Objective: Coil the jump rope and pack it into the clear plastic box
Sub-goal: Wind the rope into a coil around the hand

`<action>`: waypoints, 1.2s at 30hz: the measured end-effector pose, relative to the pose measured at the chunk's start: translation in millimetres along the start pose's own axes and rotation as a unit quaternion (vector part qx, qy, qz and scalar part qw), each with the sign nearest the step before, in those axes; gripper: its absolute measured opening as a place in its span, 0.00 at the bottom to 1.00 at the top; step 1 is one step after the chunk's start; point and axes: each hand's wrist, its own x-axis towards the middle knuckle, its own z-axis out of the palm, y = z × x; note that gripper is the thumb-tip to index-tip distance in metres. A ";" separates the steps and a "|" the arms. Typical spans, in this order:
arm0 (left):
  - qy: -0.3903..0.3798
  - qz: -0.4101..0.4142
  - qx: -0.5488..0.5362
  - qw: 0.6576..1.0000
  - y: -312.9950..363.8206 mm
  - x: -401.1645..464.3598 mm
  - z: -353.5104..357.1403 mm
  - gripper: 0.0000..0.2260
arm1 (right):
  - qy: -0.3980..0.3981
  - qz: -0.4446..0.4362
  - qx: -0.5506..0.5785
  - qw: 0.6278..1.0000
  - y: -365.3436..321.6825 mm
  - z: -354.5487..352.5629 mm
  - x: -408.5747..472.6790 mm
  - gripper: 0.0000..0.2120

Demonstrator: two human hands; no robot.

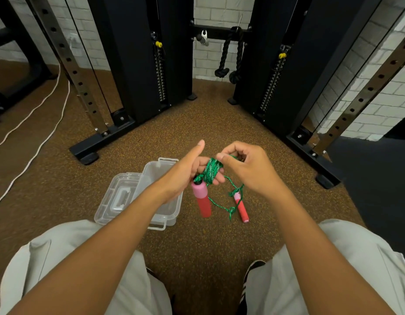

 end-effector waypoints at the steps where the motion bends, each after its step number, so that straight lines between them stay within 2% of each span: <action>1: -0.006 0.005 -0.005 1.000 -1.7 -1.3 -0.2 0.37 | 0.000 0.004 0.012 1.000 1.0 -0.2 0.1 0.05; 7: -0.021 0.032 -0.128 0.991 -2.0 -3.8 -3.6 0.33 | 0.001 0.025 0.092 0.995 3.2 1.5 -1.1 0.05; 11: -0.025 0.037 -0.218 0.975 -0.3 -5.5 -4.8 0.33 | 0.003 0.052 0.106 0.993 6.2 8.6 -2.0 0.05; 16: -0.026 0.032 -0.229 0.973 -0.5 -4.0 -6.1 0.35 | -0.002 0.080 0.049 0.996 16.4 21.7 -1.3 0.14; 20: -0.006 0.040 -0.242 0.969 -0.5 -3.5 -8.5 0.34 | -0.016 0.079 -0.027 0.996 21.2 28.6 -3.0 0.10; 25: 0.059 0.060 -0.232 0.969 1.0 -2.0 -12.1 0.31 | -0.095 0.057 -0.077 0.991 10.4 35.2 -11.7 0.10; 30: 0.098 0.045 -0.152 0.982 -1.8 0.0 -15.7 0.31 | -0.136 0.017 -0.124 0.983 3.7 33.8 -10.9 0.09; 33: 0.123 0.019 -0.024 0.992 -8.5 2.8 -15.3 0.29 | -0.136 0.002 -0.136 0.981 1.5 30.3 -11.7 0.06; 36: 0.149 -0.007 0.113 0.982 -7.4 1.0 -12.3 0.26 | -0.113 -0.021 -0.152 0.982 1.7 28.1 -12.7 0.08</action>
